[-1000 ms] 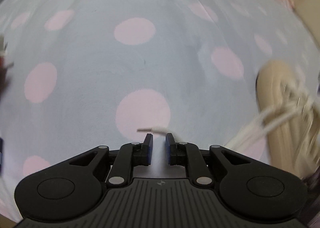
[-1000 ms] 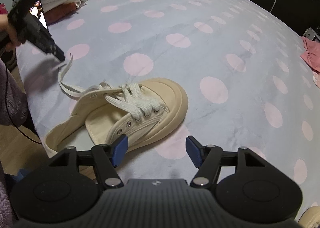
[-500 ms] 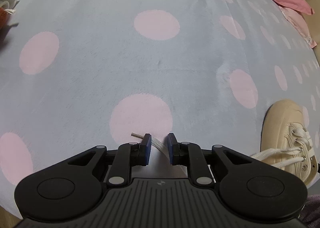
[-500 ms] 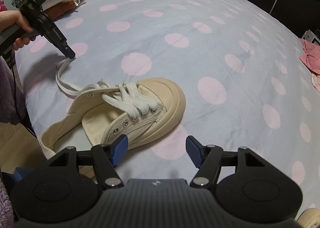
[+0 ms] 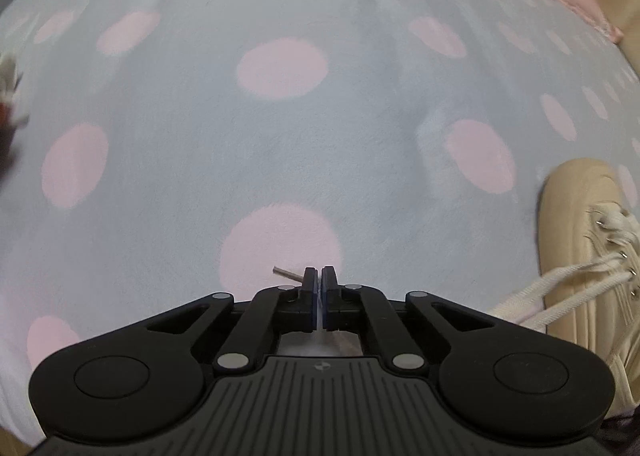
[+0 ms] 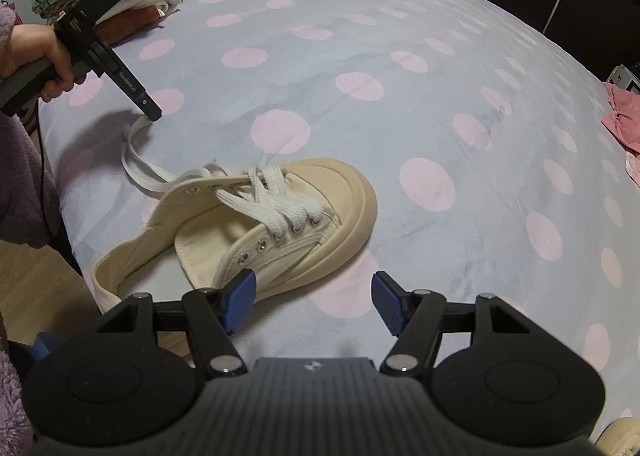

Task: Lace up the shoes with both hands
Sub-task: 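Release the lace and lift the left gripper away from the sneaker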

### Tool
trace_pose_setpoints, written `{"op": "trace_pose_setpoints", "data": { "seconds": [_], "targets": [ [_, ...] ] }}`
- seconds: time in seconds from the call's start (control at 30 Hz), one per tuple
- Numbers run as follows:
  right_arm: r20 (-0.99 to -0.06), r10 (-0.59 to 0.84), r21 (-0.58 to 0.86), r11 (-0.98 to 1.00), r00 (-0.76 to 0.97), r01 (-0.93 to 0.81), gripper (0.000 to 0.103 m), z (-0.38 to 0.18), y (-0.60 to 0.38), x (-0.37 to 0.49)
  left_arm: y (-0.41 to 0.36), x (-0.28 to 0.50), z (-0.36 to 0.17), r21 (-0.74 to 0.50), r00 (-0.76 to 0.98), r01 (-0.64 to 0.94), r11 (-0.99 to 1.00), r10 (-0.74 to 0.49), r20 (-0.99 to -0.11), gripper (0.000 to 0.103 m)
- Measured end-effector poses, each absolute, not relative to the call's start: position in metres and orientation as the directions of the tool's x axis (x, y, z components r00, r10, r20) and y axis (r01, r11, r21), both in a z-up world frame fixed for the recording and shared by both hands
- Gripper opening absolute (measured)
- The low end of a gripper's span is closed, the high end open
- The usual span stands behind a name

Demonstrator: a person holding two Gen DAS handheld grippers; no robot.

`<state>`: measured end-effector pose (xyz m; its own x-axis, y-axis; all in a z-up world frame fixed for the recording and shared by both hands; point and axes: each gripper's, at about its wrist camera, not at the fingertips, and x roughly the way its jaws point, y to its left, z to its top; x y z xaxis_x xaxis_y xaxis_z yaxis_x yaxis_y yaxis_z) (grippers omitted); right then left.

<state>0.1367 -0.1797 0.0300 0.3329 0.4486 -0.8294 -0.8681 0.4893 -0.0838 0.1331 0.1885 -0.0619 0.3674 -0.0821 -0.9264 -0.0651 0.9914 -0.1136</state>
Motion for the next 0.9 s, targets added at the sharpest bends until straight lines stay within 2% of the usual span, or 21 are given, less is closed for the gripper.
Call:
{"op": "trace_pose_setpoints", "data": {
  "seconds": [0.37,0.5,0.6,0.67,0.73,0.8,0.9],
  "targets": [
    [-0.815,0.495,-0.029,0.484,0.301,-0.875,0.067,0.038,-0.177,0.130,0.120,0.115,0.015,-0.073,0.600,0.282,0.957,-0.235,-0.765,0.000],
    [-0.816,0.496,-0.026,0.482,0.298,-0.876,0.067,0.037,-0.175,0.128,0.119,0.116,0.017,-0.074,0.597,0.259,0.963,-0.220,-0.772,0.000],
    [-0.819,0.491,-0.026,0.483,0.296,-0.875,0.067,0.035,-0.175,0.128,0.128,0.124,0.002,-0.050,0.562,0.196,0.979,-0.154,-0.813,0.001],
    [-0.820,0.490,-0.029,0.480,0.295,-0.877,0.067,0.035,-0.174,0.128,0.135,0.130,-0.010,-0.046,0.527,0.156,0.987,-0.123,-0.841,0.005],
    [-0.820,0.490,-0.031,0.476,0.295,-0.879,0.067,0.034,-0.174,0.128,0.139,0.135,-0.022,-0.054,0.488,0.129,0.990,-0.110,-0.866,0.014],
    [-0.821,0.491,-0.029,0.474,0.292,-0.880,0.067,0.034,-0.174,0.128,0.142,0.139,-0.034,-0.044,0.452,0.108,0.993,-0.089,-0.887,0.019],
    [-0.823,0.488,-0.033,0.471,0.291,-0.882,0.068,0.033,-0.174,0.128,0.149,0.141,-0.051,-0.030,0.402,0.069,0.997,-0.055,-0.914,0.021]
  ]
}}
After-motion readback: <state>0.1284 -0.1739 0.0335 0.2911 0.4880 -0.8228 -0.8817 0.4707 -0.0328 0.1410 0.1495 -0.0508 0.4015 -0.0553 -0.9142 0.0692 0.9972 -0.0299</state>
